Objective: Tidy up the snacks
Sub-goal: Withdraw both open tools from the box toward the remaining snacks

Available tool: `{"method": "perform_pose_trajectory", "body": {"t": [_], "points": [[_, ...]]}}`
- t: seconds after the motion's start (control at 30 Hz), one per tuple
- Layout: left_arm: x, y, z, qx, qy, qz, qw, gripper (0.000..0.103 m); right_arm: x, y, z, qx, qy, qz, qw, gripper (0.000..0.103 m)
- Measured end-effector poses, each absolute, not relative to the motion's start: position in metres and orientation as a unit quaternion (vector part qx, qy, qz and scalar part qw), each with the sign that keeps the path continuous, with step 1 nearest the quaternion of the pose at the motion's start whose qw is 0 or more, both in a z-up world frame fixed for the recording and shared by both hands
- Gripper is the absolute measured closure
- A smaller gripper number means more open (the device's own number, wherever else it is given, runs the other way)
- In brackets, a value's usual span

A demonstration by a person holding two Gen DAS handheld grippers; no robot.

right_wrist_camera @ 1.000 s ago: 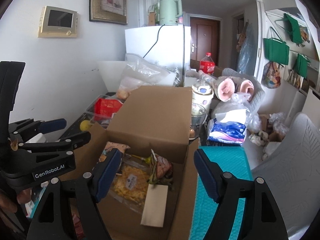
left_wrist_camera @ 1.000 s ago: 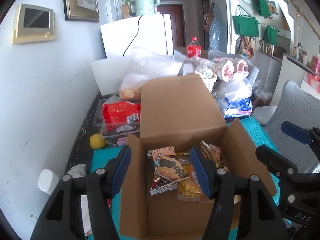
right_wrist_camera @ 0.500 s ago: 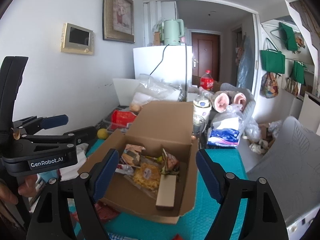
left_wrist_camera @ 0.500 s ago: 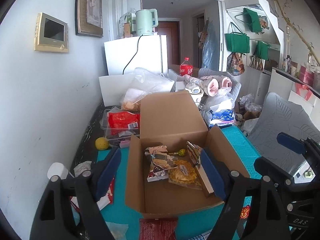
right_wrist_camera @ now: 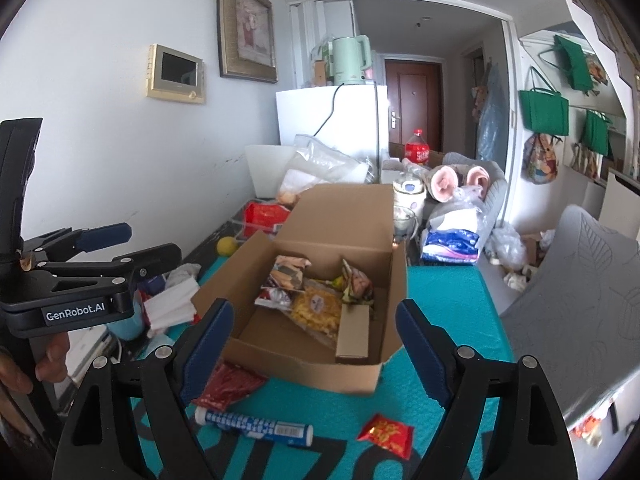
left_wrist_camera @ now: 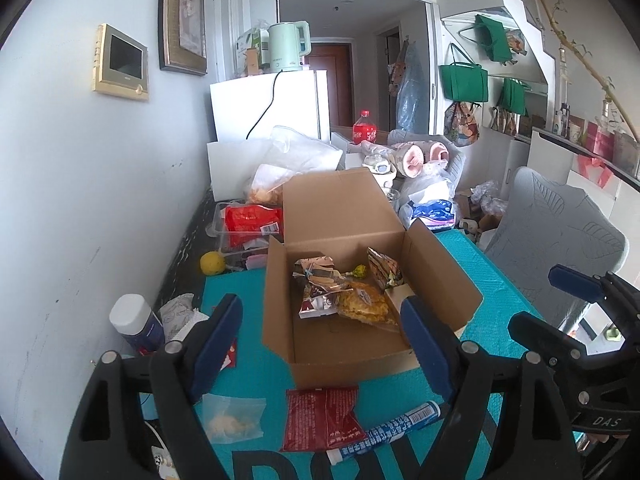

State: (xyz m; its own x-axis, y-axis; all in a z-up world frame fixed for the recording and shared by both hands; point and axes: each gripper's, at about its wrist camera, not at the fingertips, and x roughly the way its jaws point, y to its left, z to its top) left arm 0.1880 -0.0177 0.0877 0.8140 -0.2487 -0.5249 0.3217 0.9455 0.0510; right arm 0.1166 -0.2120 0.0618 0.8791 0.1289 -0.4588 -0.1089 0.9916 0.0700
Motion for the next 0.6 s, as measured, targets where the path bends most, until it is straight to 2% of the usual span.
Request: {"method": "perform_pose_trajectory", "body": {"t": [0.37,0.6], "points": [[0.163,-0.004,0.058,0.047,0.290,-0.159,0.943,0.021,0.099,-0.199,0.032,0.035,0.273,0.080,0.958,0.019],[0.154,-0.005,0.027,0.068,0.316,-0.153,0.934,0.021,0.098,-0.190,0.001,0.029,0.311,0.096,0.945,0.019]]}}
